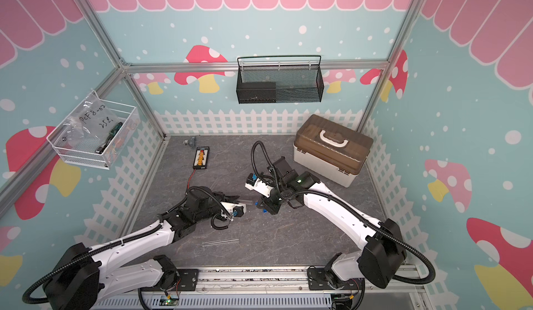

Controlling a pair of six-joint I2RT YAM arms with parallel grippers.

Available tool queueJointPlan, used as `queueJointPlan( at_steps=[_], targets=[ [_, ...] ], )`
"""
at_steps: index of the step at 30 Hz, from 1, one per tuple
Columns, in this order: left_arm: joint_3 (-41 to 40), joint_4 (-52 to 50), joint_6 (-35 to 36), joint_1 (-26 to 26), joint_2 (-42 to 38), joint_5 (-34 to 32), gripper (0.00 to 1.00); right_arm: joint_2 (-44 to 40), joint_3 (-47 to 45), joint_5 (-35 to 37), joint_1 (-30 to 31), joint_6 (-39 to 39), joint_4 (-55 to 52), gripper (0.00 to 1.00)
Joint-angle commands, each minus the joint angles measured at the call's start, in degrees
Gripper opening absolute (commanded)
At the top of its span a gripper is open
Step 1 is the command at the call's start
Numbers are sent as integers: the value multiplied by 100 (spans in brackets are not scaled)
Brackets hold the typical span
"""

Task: Insert stoppers into test tubes
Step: Insert the stopper into the test tube.

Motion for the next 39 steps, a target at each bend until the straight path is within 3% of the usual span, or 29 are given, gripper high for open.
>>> queueJointPlan(
  at_steps=[1, 33, 39],
  targets=[
    [-85, 169, 276, -54, -47, -32, 0, 156, 204, -223, 23, -8, -226, 6],
    [-134, 283, -13, -156, -220, 178, 0, 487, 368, -215, 53, -63, -69, 6],
    [-178, 232, 234, -264, -290, 118, 0, 646, 567, -210, 76, -37, -66, 5]
  ],
)
